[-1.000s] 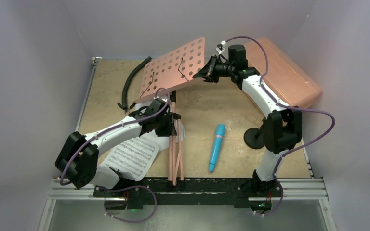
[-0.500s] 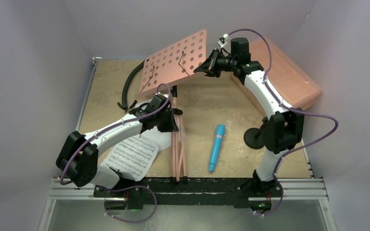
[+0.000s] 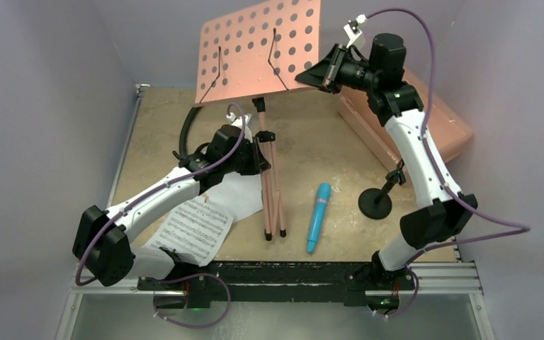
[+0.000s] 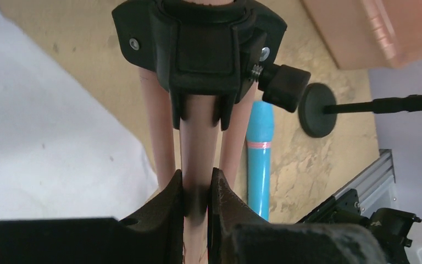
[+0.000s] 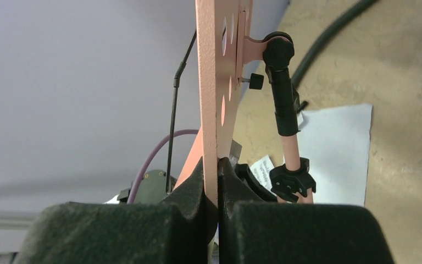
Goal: Set up the instrument practice props
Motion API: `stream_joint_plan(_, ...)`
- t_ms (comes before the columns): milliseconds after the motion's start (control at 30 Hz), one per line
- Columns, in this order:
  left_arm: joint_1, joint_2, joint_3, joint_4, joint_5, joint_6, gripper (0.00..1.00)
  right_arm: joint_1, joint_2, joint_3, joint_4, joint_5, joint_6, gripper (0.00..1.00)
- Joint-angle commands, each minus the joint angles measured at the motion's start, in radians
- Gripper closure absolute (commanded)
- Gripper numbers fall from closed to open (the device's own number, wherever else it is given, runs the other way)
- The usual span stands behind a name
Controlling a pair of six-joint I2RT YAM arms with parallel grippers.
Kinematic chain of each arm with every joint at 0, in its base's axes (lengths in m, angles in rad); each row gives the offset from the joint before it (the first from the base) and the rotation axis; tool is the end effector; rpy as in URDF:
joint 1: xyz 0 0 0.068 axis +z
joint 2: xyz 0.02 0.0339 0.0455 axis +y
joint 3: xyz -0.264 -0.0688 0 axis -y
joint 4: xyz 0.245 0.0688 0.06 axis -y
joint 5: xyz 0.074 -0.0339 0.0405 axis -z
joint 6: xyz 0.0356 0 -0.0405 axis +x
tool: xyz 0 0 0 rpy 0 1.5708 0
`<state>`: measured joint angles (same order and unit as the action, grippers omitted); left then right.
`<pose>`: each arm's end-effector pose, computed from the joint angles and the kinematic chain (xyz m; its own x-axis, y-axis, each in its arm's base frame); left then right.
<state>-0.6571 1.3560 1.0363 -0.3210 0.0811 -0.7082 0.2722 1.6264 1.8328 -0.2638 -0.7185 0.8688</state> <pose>0.2381 -0.1873 0.2859 -0.7889 -0.2102 -0.5774 0.1936 0.8068 -0.5582 0.3432 0.1201 0.4802 -0.6735 0.4088 -0.6158 -0.4972 0.3659 0.7867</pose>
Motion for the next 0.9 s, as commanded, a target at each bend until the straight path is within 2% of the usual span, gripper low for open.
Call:
stream_joint_plan(0, -0.001, -0.061, 0.041, 0.241, 0.028, -0.003, 1.0, 0.007, -0.215, 0.127, 0.37, -0.104, 0.029, 1.0)
stream_joint_plan(233, -0.001, -0.067, 0.041, 0.443, 0.025, 0.087, 1.0, 0.007, -0.373, -0.011, 0.487, -0.045, -0.038, 1.0)
stream_joint_plan(467, -0.001, -0.052, 0.066, 0.533, 0.003, 0.242, 1.0, 0.007, -0.477, -0.135, 0.575, -0.037, -0.159, 1.0)
stream_joint_plan(700, -0.002, -0.046, 0.063, 0.595, -0.014, 0.445, 1.0, 0.009, -0.594, -0.288, 0.63, -0.016, -0.388, 1.0)
stream_joint_plan(867, -0.004, -0.041, 0.041, 0.663, -0.035, 0.517, 1.0, 0.012, -0.648, -0.395, 0.715, -0.048, -0.417, 1.0)
